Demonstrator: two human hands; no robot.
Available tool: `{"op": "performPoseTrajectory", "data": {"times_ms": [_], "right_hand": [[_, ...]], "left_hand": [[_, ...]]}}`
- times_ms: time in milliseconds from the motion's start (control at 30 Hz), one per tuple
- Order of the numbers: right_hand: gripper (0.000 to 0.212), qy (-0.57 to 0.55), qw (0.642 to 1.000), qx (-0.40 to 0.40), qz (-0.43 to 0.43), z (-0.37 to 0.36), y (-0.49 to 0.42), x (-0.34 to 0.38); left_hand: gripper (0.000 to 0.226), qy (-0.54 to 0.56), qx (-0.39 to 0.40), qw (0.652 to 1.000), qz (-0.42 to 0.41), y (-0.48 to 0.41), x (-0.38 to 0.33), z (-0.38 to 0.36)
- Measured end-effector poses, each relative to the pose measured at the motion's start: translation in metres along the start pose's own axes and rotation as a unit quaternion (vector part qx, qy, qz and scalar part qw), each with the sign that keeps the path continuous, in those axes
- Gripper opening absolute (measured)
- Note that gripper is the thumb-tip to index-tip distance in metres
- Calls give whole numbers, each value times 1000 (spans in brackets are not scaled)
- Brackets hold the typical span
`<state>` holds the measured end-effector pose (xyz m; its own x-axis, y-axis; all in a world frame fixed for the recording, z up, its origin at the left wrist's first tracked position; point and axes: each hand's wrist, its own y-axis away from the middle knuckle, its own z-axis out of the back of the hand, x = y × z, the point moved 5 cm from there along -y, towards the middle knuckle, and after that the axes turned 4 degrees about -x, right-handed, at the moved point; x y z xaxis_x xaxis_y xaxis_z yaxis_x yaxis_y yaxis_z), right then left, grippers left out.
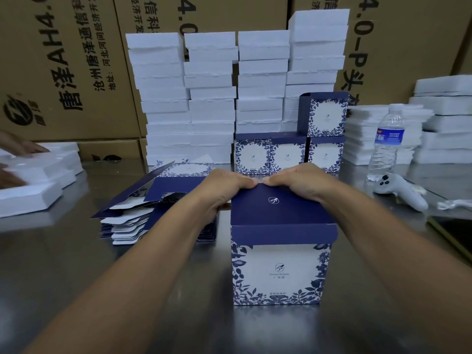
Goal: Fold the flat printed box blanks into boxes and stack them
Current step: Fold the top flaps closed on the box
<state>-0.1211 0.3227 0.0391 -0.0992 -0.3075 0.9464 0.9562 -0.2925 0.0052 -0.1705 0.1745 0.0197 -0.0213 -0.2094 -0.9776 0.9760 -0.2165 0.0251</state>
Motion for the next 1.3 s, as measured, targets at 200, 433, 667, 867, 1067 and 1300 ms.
{"op": "performPoseTrajectory", "data": {"times_ms": [200,433,667,867,1067,1300], "right_hand": [[32,-28,999,-9,-38,7,0,-10],[22,-45,998,1,-40,5,2,-6],[19,-47,997,10,-52,4,5,-7],[22,-44,997,-31,-52,9,5,-14],[15,-149,985,4,-84,6,5,-28],[15,-166,983,2,-83,6,9,-26]], "left_hand": [[23,13,7,1000,-1,1,4,0],[11,38,0,999,-11,2,10,2],[21,60,6,997,-36,2,13,4],[33,52,-1,997,-53,4,10,4],[22,80,-13,995,-54,8,13,5],[37,105,-43,992,-60,11,15,7]]}}
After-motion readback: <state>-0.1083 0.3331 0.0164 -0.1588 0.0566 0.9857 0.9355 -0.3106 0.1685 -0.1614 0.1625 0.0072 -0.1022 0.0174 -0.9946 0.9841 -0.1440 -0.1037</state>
